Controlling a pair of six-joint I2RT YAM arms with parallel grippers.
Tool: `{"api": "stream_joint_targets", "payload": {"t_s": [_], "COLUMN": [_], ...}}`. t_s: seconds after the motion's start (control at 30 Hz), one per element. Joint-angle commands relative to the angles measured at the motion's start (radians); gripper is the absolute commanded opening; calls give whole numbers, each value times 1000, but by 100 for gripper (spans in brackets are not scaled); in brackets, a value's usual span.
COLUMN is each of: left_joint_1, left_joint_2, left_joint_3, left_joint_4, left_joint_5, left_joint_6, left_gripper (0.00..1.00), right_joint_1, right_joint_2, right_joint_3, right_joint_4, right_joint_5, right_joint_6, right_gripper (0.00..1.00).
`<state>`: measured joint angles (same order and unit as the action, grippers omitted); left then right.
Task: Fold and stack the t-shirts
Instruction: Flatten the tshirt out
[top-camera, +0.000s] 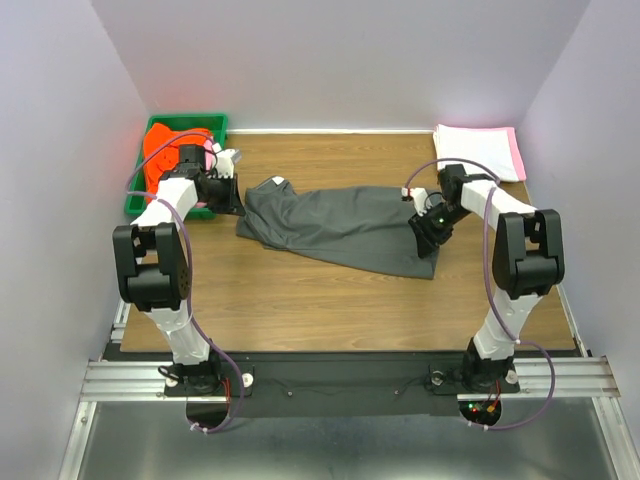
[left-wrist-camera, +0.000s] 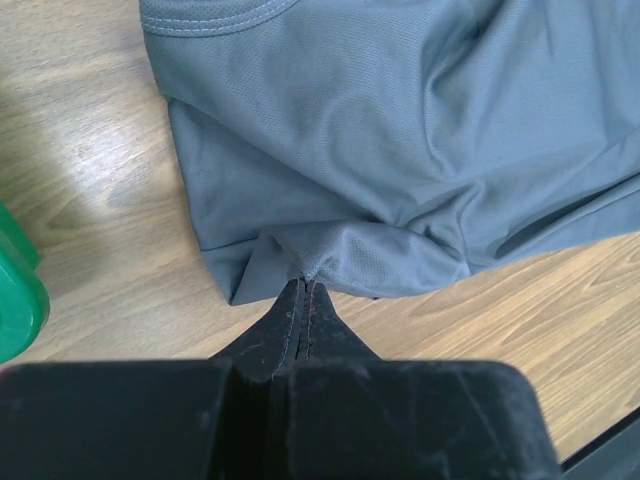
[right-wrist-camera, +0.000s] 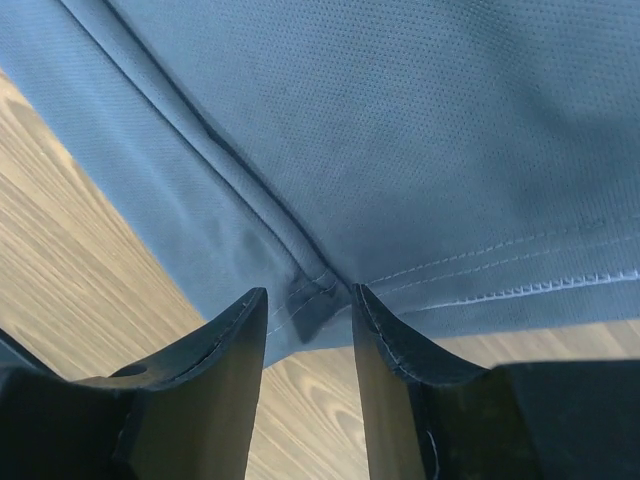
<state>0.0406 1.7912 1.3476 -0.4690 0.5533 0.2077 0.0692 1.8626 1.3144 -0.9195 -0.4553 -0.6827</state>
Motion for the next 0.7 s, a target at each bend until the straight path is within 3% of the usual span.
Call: {"api": "stream_joint_targets", "payload": {"t_s": [0.0, 0.67], "left_joint_1": [-4, -4], "left_joint_2": [-13, -6], "left_joint_3": [19, 22], "left_joint_4": [-11, -30], "left_joint_5": [-3, -16], "left_joint_6": [2, 35], "left_gripper": [0, 0], "right_joint_1": [6, 27], "right_joint_2": [23, 73], "right_joint_3": [63, 112], "right_joint_4": [-16, -156], "right_joint_5": [26, -16], "right_joint_6": [-44, -72], "right_gripper": [45, 39]}}
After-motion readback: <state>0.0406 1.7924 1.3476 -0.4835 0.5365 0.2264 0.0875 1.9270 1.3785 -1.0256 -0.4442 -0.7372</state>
